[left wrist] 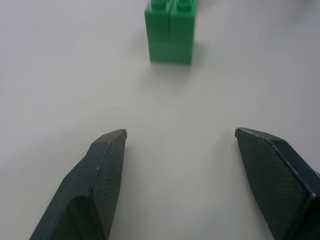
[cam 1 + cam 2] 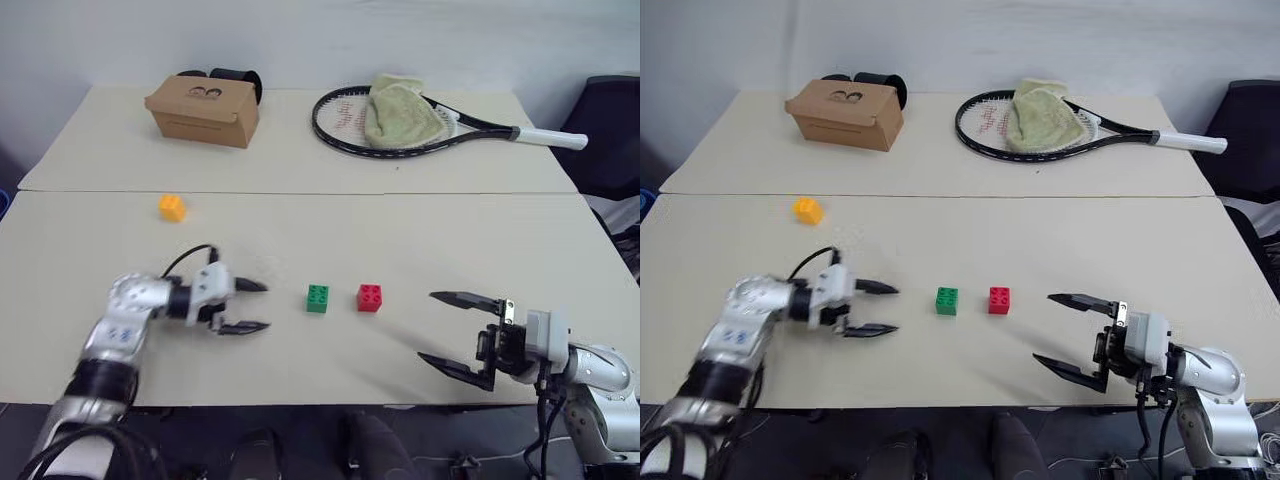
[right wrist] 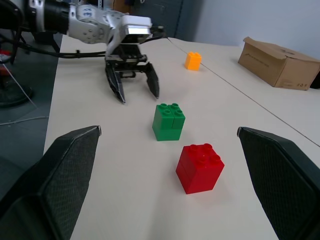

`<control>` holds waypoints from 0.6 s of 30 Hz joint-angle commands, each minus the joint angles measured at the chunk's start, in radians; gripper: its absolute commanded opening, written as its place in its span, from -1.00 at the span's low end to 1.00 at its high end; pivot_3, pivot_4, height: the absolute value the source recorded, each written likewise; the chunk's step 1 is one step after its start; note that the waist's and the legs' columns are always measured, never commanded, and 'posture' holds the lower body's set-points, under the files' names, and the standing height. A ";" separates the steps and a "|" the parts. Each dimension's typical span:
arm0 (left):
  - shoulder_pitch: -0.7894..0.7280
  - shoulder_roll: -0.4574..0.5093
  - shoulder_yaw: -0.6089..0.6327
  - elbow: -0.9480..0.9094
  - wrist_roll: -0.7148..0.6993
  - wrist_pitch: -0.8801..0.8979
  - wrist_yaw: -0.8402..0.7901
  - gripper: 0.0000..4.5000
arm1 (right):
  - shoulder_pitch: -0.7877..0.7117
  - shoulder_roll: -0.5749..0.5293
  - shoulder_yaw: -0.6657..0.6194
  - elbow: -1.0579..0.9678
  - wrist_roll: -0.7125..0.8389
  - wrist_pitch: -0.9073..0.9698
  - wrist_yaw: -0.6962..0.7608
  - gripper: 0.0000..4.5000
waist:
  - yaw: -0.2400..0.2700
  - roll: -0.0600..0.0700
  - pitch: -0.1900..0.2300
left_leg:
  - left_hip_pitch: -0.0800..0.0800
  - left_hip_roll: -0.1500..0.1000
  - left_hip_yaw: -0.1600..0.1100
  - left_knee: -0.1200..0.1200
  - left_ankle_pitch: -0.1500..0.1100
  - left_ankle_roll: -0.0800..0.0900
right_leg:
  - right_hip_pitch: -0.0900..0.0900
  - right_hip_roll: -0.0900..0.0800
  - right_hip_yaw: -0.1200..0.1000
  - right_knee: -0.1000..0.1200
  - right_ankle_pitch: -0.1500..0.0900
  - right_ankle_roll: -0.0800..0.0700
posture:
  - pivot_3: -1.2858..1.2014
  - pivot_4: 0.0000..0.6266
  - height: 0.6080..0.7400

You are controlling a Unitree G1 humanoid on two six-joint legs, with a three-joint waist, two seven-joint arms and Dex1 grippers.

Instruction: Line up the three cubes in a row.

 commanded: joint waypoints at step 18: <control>0.268 -0.162 0.586 -0.341 -0.306 0.380 0.760 0.99 | -0.174 0.172 0.014 0.190 0.020 -0.047 -0.045 1.00 | 0.031 -0.002 -0.001 | 0.000 -0.005 -0.004 0.000 -0.003 0.003 | 0.004 -0.005 -0.008 -0.002 0.000 0.000 | 0.03 -0.52 1.00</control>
